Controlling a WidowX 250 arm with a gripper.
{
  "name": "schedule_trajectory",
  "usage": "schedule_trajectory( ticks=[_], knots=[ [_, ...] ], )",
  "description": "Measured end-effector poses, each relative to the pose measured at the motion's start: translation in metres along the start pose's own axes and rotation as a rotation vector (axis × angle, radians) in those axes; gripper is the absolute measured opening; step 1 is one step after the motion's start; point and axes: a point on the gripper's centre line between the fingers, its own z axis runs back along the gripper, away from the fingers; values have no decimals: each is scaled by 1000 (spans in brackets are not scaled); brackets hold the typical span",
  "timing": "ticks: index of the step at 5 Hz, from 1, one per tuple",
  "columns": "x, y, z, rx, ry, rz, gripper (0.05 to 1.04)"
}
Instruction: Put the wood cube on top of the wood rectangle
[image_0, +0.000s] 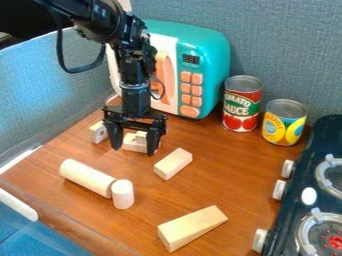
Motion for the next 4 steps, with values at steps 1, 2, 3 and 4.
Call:
schedule_trajectory(
  ticks=[1, 2, 3, 4],
  knots=[
    [10, 0, 7, 10, -44, -7, 1001],
    [20, 1, 15, 15, -81, 2, 1001],
    [35, 0, 23, 20, -122, 6, 1001],
    [45, -1, 16, 33, -92, 11, 1001]
  ],
)
